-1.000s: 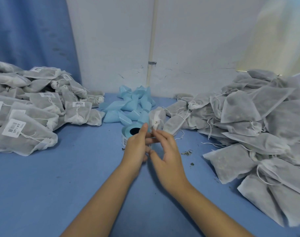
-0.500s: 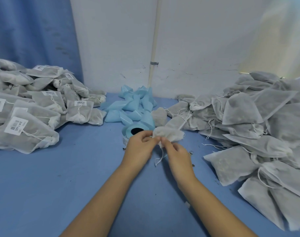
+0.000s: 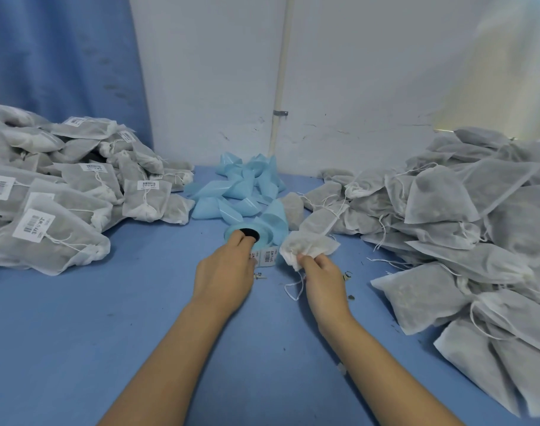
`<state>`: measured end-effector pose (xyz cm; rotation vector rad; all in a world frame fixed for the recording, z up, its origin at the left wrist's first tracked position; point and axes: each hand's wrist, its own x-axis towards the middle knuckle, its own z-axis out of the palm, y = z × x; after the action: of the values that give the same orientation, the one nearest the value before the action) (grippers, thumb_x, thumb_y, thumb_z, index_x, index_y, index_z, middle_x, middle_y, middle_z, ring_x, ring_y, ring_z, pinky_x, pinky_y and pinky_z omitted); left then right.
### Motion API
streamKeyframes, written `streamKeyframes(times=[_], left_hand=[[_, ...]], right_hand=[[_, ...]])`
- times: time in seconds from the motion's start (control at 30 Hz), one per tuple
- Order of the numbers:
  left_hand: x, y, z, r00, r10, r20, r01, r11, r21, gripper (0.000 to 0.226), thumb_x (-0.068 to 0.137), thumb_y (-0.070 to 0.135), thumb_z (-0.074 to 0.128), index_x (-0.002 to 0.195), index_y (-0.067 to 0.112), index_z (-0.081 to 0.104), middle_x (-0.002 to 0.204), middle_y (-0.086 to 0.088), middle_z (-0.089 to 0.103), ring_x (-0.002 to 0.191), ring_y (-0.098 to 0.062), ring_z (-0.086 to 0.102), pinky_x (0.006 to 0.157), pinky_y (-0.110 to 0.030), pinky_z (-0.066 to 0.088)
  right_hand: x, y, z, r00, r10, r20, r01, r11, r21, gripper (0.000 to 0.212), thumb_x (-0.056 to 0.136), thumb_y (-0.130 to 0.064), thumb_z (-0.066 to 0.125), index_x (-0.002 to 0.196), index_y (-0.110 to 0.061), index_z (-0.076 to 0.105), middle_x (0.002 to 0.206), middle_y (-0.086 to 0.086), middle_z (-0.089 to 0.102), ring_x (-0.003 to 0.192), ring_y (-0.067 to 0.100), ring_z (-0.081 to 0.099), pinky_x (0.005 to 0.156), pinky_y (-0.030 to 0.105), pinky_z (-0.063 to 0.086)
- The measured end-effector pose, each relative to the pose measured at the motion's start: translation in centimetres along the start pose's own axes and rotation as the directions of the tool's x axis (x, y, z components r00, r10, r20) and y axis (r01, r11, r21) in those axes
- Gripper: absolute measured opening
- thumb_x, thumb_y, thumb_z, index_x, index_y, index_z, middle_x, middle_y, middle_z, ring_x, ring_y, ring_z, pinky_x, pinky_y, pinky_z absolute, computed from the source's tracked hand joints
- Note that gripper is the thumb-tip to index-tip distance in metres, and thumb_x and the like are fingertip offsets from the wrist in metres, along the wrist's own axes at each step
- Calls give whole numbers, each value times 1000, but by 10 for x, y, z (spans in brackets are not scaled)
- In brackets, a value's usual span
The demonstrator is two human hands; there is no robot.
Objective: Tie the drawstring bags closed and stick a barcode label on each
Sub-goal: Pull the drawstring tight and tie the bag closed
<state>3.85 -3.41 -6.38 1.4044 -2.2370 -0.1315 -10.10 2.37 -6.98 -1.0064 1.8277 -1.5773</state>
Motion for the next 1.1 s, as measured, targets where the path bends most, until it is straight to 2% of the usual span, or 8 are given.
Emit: streamKeyframes(times=[0.23,0.4,0.5,0.6,0.7,0.8,0.9,1.1], left_hand=[[1,-13,-4,947,-296,-123,296,955,-17,21,98,16,45,118,10,48,125,-7,40,92,-28,55,61,-34,36],[-2,-7,-4,940,-301,-163,300,954,-31,31,94,10,48,125,11,44,132,-6,35,85,-27,57,57,-32,34],[-5,9,-5,946,-223,-234,163,955,-249,25,91,13,50,116,12,53,124,0,44,83,-25,58,63,-30,35],[-5,35,-2,949,-279,-147,119,750,-651,6,89,12,53,88,14,59,90,5,56,84,-17,55,69,-19,32],[-5,53,1,920,-329,212,305,263,-915,7,91,10,51,92,9,58,73,-5,62,59,-22,59,51,-28,41],[-6,56,2,872,-241,427,400,-156,-903,5,93,3,50,95,4,54,70,-10,66,52,-18,65,45,-25,51],[-5,52,5,857,-200,474,429,-232,-873,9,94,5,53,87,3,58,59,-6,67,53,-13,66,50,-20,53],[-4,46,12,892,-251,375,373,-59,-926,20,91,17,62,75,7,56,49,2,48,39,-8,43,38,-17,32]], right_hand=[[-4,-9,12,990,-79,119,68,993,94,15,92,-22,56,79,-23,63,89,-8,55,83,10,53,82,35,47],[-3,-7,18,981,-128,144,116,989,91,17,93,-26,59,79,-19,65,91,-11,54,83,6,53,81,33,45],[0,-4,13,974,-202,98,191,975,110,21,91,-26,62,75,-16,67,90,-4,57,71,-1,55,63,15,46],[3,-3,8,970,-235,66,226,967,120,22,90,-29,64,71,-20,70,83,-8,60,69,-4,55,63,6,40],[5,-2,6,977,-198,81,182,968,173,24,91,-30,63,68,-29,70,80,-6,60,64,-4,53,64,10,40],[4,0,6,979,-180,92,162,971,177,22,91,-31,63,72,-25,72,89,3,65,75,7,61,71,20,47],[3,-1,6,984,-147,103,127,975,182,27,92,-31,62,68,-23,71,94,5,65,79,9,62,74,25,48],[0,1,3,975,-147,165,146,989,19,24,89,-19,58,66,-15,66,73,-2,66,69,9,56,70,29,44]])
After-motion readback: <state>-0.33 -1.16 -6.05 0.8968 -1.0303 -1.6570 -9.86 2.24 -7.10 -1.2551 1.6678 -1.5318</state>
